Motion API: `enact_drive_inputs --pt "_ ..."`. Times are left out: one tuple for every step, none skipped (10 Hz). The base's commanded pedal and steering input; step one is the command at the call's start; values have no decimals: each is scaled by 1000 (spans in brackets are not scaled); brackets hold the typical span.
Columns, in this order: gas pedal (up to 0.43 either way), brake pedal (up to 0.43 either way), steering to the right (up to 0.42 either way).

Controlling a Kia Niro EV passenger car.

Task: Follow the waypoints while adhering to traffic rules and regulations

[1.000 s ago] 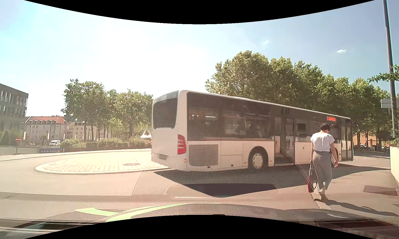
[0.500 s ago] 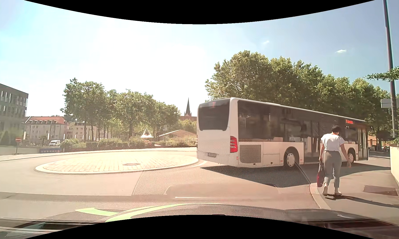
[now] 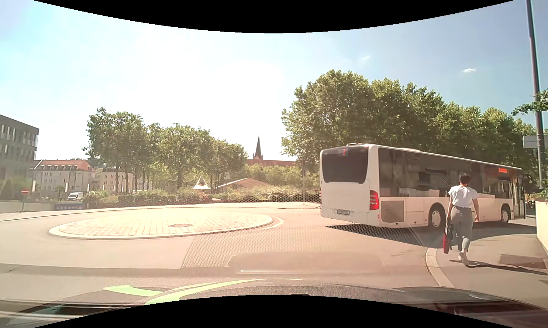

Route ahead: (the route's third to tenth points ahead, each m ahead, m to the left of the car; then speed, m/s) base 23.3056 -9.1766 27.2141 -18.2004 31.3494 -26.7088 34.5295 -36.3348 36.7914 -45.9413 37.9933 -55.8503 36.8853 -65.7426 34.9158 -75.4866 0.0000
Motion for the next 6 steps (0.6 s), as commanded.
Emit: enact_drive_inputs --pt "177 0 30" --pt "248 0 30" --pt "260 0 30" --pt "268 0 29" --pt "287 0 29" --pt "311 0 30"
